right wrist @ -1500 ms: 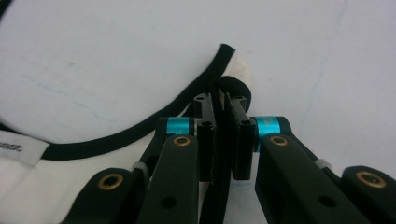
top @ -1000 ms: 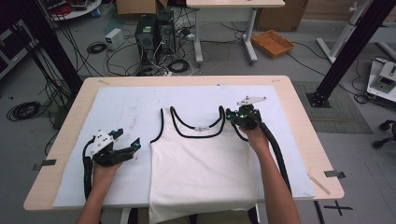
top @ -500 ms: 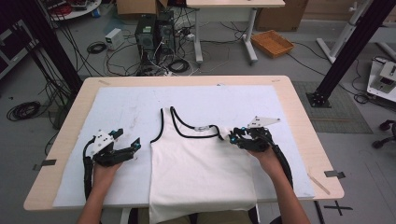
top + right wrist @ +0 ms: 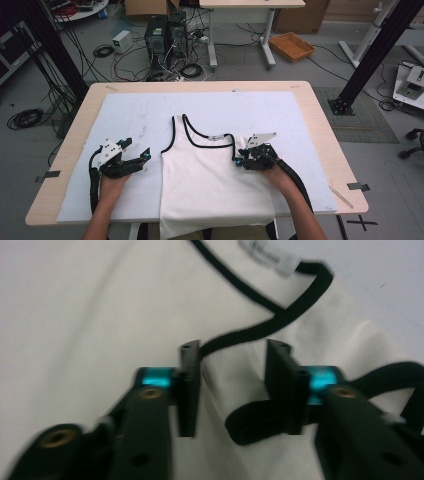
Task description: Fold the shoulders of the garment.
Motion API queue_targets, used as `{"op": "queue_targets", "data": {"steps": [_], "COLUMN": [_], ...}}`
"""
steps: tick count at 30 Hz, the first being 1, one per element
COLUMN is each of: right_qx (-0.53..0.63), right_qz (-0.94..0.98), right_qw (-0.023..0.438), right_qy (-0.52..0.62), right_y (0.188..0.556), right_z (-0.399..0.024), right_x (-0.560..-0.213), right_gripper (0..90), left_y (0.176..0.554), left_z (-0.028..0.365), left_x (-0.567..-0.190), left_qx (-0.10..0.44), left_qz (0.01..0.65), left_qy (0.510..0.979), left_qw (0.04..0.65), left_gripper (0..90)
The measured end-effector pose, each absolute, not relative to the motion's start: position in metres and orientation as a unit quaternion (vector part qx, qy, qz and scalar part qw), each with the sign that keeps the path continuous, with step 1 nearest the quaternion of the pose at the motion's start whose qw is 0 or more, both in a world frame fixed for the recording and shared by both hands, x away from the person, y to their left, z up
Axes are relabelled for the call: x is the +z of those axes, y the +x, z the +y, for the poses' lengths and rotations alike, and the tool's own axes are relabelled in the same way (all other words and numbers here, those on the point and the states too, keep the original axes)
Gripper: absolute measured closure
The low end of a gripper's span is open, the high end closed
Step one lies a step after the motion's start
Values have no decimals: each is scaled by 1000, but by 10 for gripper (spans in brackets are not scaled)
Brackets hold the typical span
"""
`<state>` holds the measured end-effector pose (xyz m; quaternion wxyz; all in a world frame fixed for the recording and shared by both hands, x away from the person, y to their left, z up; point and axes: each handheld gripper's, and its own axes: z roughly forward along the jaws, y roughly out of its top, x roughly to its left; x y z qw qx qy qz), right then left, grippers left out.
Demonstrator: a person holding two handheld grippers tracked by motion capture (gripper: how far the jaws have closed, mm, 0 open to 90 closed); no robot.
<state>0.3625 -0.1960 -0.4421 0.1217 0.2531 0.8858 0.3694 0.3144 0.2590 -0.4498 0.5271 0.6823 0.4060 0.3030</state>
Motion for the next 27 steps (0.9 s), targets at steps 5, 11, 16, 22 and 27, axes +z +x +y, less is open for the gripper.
{"op": "queue_targets", "data": {"steps": [5, 11, 16, 22, 27], "right_qx": [379, 397, 373, 413, 363], "right_qz": [883, 887, 892, 871, 897], "right_qw": [133, 90, 75, 87, 86], "right_qy": [245, 217, 243, 250, 238], "right_y": [359, 350, 352, 349, 349], "right_z": [-207, -217, -217, -220, -210], "right_x": [-432, -425, -435, -430, -442], "right_gripper": [880, 879, 609, 749, 811], "left_y": [314, 314, 314, 315, 315], "left_z": [259, 259, 259, 259, 258], "left_x": [-450, -450, -450, -450, -449], "left_qx": [303, 303, 303, 305, 311], "left_qz": [406, 407, 406, 412, 418], "left_qy": [683, 682, 683, 680, 679], "left_qw": [527, 527, 526, 524, 517], "left_gripper": [197, 197, 197, 197, 197]}}
